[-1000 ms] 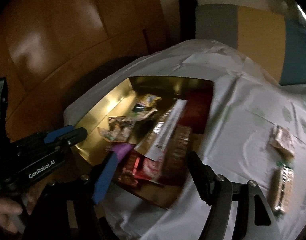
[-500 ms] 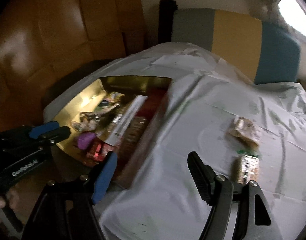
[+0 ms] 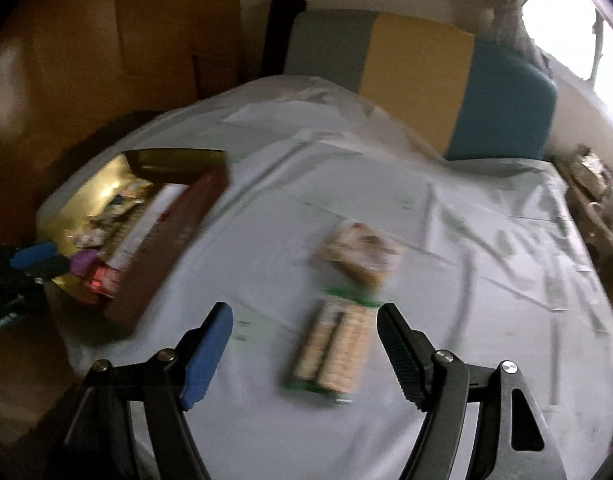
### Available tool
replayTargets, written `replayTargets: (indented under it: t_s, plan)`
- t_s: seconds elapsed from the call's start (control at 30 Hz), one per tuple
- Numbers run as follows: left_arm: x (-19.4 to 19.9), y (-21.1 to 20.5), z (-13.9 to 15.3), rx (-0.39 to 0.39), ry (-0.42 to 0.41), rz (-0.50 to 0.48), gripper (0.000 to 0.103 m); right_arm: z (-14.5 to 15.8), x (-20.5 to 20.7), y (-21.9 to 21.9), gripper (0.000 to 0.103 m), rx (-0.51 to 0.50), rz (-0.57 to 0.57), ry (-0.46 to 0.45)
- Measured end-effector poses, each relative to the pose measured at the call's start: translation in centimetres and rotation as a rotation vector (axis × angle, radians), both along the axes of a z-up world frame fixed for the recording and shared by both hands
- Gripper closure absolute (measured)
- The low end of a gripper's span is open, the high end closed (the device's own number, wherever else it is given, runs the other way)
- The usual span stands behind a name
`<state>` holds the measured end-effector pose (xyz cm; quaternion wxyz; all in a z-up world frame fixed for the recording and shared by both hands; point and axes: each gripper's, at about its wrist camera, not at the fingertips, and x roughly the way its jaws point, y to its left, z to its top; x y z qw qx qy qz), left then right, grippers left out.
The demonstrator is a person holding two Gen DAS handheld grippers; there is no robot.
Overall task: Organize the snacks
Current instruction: 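Move both open grippers back over the cracker pack and pastry bag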
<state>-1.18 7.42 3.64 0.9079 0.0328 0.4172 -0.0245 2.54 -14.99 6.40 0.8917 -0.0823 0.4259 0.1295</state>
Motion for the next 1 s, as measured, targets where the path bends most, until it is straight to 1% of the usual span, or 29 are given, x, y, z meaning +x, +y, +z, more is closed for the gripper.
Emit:
replayTargets:
  t_s: [0.1,0.17,0.23,0.3,0.33,0.37,0.43,0.5,0.57,0.67,0.73,0.8,0.83,0.87,0.9,0.93,0.97,1.0]
  plan:
    - [0.3,-0.9,0.1,0.010,0.003,-0.022,0.071,0.3,0.8,-3.4,0.026,-0.059,-0.058,-0.014]
    - [0.4,-1.8,0.1,0.015,0.007,-0.043,0.071,0.0,1.4,-6.3,0.026,-0.087,-0.122,-0.021]
    - [0.6,-2.7,0.2,0.024,0.010,-0.068,0.071,-0.7,1.8,-9.5,0.026,-0.088,-0.204,-0.020]
    - [0.9,-4.0,0.2,0.034,0.014,-0.098,0.071,-1.7,2.0,-12.6,0.026,-0.038,-0.305,-0.003]
    - [1.0,-4.8,0.2,0.038,0.017,-0.123,0.071,-2.2,2.0,-14.2,0.026,0.005,-0.355,0.018]
    - [1.2,-5.4,0.2,0.037,0.021,-0.140,0.071,-2.7,2.3,-15.6,0.026,0.026,-0.416,0.066]
    - [1.7,-6.9,0.0,0.032,0.039,-0.176,0.070,-2.5,2.5,-17.2,0.026,0.059,-0.487,0.059]
    - [2.3,-8.4,-0.4,0.016,0.069,-0.211,0.069,-2.4,2.5,-18.4,0.025,0.105,-0.529,0.066]
    - [2.9,-10.2,-0.8,0.009,0.088,-0.250,0.069,-2.5,2.5,-19.2,0.025,0.127,-0.558,0.085]
    - [4.1,-12.7,-1.7,-0.025,0.148,-0.314,0.067,-2.4,2.5,-19.3,0.024,0.128,-0.570,0.084]
    - [5.0,-14.3,-2.3,-0.053,0.194,-0.340,0.063,-2.4,2.5,-19.0,0.024,0.136,-0.566,0.086]
    - [6.0,-15.9,-2.9,-0.078,0.235,-0.354,0.062,-2.6,2.4,-19.1,0.023,0.160,-0.561,0.089]
    - [6.5,-16.8,-3.2,-0.085,0.249,-0.359,0.059,-2.5,2.3,-19.2,0.020,0.161,-0.562,0.087]
    - [7.0,-17.7,-3.6,-0.091,0.265,-0.366,0.052,-2.5,2.3,-19.1,0.019,0.157,-0.561,0.084]
    - [7.4,-18.3,-4.0,-0.095,0.280,-0.363,0.048,-2.4,2.3,-19.0,0.019,0.150,-0.559,0.081]
    - [7.8,-19.0,-4.4,-0.102,0.298,-0.358,0.041,-2.3,2.3,-19.0,0.019,0.149,-0.558,0.079]
    - [8.4,-19.7,-5.0,-0.114,0.324,-0.356,0.038,-2.3,2.3,-19.0,0.019,0.154,-0.556,0.078]
    - [8.8,-20.3,-5.5,-0.121,0.345,-0.346,0.038,-2.2,2.3,-19.0,0.019,0.162,-0.554,0.078]
